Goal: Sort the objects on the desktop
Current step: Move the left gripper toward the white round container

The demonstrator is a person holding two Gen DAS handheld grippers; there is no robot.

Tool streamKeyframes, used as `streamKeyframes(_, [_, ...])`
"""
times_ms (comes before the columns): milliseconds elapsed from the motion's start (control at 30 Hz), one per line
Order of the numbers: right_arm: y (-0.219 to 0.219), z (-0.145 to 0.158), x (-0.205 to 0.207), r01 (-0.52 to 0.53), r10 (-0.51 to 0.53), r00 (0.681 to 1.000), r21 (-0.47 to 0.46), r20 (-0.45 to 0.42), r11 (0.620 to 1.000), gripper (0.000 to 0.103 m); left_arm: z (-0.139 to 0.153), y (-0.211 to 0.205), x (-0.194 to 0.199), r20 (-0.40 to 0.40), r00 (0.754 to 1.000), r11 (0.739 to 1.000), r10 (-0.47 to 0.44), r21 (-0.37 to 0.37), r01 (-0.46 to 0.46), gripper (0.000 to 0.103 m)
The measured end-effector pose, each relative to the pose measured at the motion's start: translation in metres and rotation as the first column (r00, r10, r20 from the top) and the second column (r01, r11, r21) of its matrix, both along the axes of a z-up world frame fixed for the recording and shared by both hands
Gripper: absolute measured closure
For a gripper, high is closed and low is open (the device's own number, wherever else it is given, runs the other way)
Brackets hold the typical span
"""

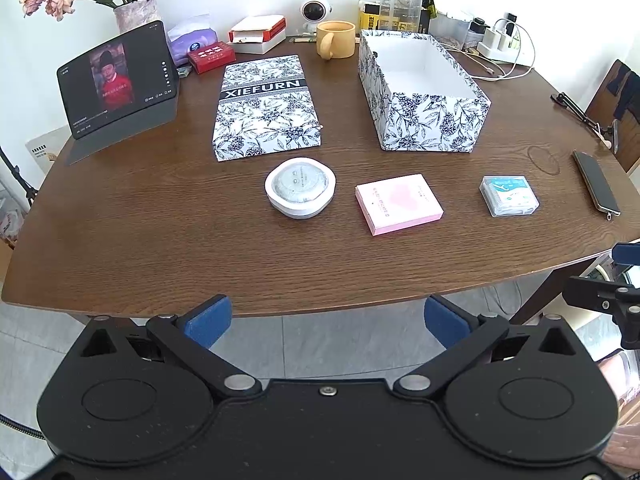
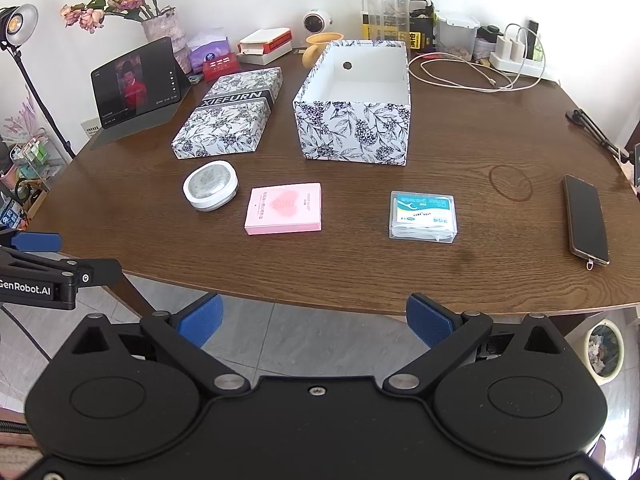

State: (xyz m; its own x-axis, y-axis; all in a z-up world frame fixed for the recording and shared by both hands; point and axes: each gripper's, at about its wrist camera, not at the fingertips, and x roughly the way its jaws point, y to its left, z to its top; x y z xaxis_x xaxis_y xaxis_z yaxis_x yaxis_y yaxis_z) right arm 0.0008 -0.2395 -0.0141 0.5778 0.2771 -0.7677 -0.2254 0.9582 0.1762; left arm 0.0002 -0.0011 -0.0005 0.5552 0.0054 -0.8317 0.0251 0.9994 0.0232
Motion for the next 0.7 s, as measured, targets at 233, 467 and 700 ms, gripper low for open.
streamKeyframes(233, [0.001, 0.001, -0.003, -0.004, 0.004, 1.0, -0.007, 0.003, 1.0, 0.003, -0.001, -0.004, 0.002, 0.009, 1.0, 1.0, -0.009, -0.002, 0.009, 0.0])
streamKeyframes(467, [0.004, 0.0, -0.003, -0.013, 0.013, 1.0, -0.008, 0.007, 1.0, 0.003, -0.004, -0.003, 0.001, 0.002, 1.0, 0.999, -0.009, 0.035, 0.009, 0.0])
streamKeyframes(700, [0.007, -0.001, 0.001, -0.011, 0.011, 1.0, -0.011, -0.001, 1.0, 0.003, -0.007, 0.001, -0.001, 0.008, 1.0, 0.998, -0.008, 0.067, 0.007, 0.0])
